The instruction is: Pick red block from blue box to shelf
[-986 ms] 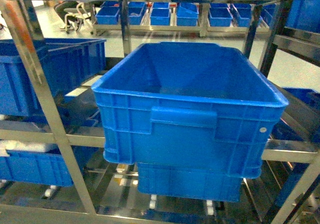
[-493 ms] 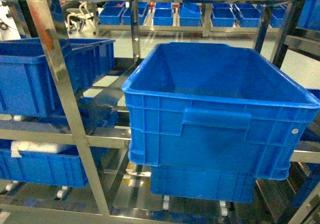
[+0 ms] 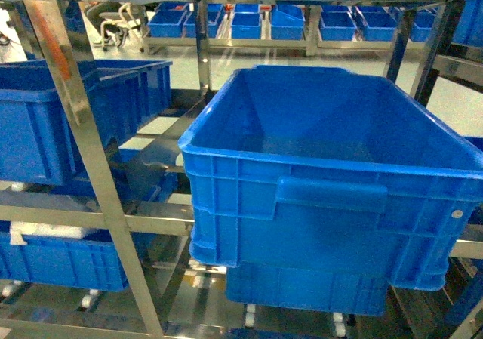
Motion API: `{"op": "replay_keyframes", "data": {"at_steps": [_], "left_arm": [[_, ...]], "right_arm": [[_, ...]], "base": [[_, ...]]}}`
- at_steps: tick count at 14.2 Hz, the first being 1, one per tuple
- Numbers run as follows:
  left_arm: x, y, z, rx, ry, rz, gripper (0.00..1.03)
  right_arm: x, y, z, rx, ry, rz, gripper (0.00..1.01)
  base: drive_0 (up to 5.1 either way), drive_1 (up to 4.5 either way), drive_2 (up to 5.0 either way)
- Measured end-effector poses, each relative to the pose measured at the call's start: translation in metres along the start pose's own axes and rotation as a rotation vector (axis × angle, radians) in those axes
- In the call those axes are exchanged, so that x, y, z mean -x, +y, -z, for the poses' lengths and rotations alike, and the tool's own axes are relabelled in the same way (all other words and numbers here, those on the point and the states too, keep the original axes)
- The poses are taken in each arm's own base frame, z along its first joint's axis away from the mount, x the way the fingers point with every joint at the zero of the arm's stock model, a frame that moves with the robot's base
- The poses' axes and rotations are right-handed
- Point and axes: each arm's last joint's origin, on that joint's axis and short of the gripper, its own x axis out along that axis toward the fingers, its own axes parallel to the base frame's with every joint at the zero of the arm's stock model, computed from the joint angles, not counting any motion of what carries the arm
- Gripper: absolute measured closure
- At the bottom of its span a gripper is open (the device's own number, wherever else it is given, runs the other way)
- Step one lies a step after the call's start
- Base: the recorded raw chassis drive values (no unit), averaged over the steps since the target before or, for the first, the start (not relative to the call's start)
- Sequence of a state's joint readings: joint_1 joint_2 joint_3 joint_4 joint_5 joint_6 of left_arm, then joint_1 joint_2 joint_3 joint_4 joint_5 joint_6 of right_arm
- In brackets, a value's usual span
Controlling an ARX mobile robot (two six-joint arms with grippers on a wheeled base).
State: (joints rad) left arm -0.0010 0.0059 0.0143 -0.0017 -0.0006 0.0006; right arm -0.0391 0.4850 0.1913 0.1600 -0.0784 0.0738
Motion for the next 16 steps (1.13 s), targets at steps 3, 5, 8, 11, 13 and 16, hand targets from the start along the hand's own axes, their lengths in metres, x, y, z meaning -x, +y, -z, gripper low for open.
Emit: {"op": "replay_keyframes", "data": {"at_steps": [3, 5, 8, 11, 13, 16], "left_arm": [[0.0, 0.0001, 0.0004, 0.0, 0.004, -0.001, 0.05], [0.0, 0.0001, 0.0003, 0.0, 0.003, -0.001, 0.05], [0.0, 0.0001, 0.0003, 0.0, 0.003, -0.001, 0.05], [0.0, 0.0001, 0.0003, 0.0, 0.003, -0.001, 0.05], [0.0, 0.0001, 0.0003, 0.0, 0.003, -0.001, 0.05], [0.0, 0.0001, 0.0003, 0.0, 0.003, -0.001, 0.05]], "right_arm": [[-0.0004, -0.0001, 0.0006, 0.0, 0.006, 0.0, 0.73], [-0.0004, -0.0001, 0.0006, 0.0, 0.006, 0.0, 0.73], [-0.0004, -0.0001, 0.0006, 0.0, 0.006, 0.0, 0.73], [-0.0004, -0.0001, 0.0006, 0.0, 0.006, 0.0, 0.73], [-0.0004, -0.0001, 0.0006, 0.0, 0.006, 0.0, 0.73], [-0.0004, -0.0001, 0.0006, 0.0, 0.006, 0.0, 0.73]], "base": [[0.0, 0.0, 0.0], [0.0, 0.0, 0.0], [0.0, 0.0, 0.0], [0.0, 0.0, 0.0], [0.0, 0.0, 0.0], [0.0, 0.0, 0.0]]}}
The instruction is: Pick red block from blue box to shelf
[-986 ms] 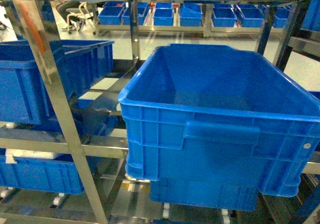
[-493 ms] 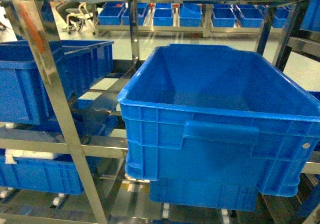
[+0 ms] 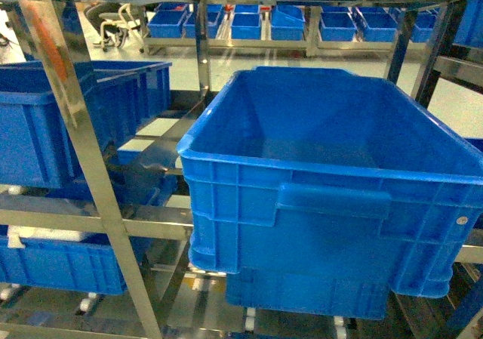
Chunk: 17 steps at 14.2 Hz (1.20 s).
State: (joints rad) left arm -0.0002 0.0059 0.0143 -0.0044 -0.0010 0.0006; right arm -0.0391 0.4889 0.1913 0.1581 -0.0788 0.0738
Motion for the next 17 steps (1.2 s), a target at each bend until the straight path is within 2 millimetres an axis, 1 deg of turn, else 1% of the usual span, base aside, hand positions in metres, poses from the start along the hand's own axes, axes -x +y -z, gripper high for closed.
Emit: {"op": "replay_keyframes", "data": {"at_steps": [17], "left_arm": [[0.0, 0.0, 0.0, 0.0, 0.0, 0.0, 0.05]], "right_arm": [[0.0, 0.0, 0.0, 0.0, 0.0, 0.0, 0.73]], "base": [[0.0, 0.0, 0.0]]}}
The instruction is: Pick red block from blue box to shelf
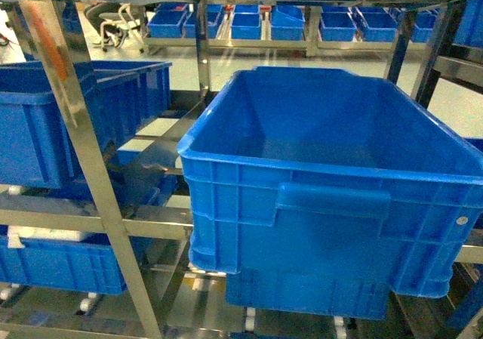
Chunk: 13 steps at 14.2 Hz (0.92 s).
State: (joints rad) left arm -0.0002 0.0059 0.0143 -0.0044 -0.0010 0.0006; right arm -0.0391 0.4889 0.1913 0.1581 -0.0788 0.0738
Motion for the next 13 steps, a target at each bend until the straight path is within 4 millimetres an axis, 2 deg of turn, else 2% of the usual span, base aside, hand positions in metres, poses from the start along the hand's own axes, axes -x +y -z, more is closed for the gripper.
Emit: {"op": "replay_keyframes", "data": {"at_steps": [13], "left_arm": [[0.0, 0.0, 0.0, 0.0, 0.0, 0.0, 0.05]], "right_arm": [[0.0, 0.0, 0.0, 0.0, 0.0, 0.0, 0.73]], "base": [[0.0, 0.0, 0.0]]}}
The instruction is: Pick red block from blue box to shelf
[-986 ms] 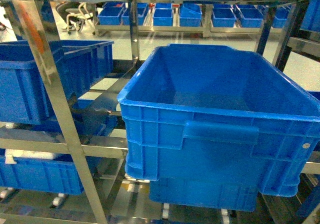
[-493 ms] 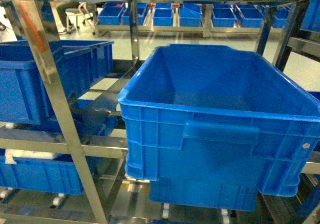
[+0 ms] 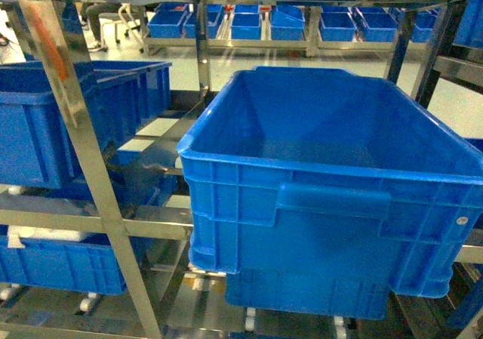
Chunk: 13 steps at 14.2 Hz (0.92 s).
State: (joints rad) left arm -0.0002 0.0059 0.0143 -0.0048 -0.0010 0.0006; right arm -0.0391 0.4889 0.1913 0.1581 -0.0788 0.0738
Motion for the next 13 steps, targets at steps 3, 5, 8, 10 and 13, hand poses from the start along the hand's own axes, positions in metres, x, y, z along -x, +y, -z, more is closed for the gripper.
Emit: {"op": "replay_keyframes", "data": {"at_steps": [3, 5, 8, 10, 13], "left_arm": [[0.0, 0.0, 0.0, 0.0, 0.0, 0.0, 0.05], [0.0, 0.0, 0.0, 0.0, 0.0, 0.0, 0.05], [0.0, 0.0, 0.0, 0.0, 0.0, 0.0, 0.05], [0.0, 0.0, 0.0, 0.0, 0.0, 0.0, 0.05], [0.0, 0.0, 0.0, 0.0, 0.0, 0.0, 0.05]], "right_arm": [[0.0, 0.0, 0.0, 0.0, 0.0, 0.0, 0.73], [0.0, 0.0, 0.0, 0.0, 0.0, 0.0, 0.73], [0.0, 0.0, 0.0, 0.0, 0.0, 0.0, 0.73], [0.0, 0.0, 0.0, 0.0, 0.0, 0.0, 0.73], [0.0, 0.0, 0.0, 0.0, 0.0, 0.0, 0.73]], "base": [[0.0, 0.0, 0.0], [0.0, 0.0, 0.0], [0.0, 0.0, 0.0], [0.0, 0.0, 0.0], [0.0, 0.0, 0.0]]}}
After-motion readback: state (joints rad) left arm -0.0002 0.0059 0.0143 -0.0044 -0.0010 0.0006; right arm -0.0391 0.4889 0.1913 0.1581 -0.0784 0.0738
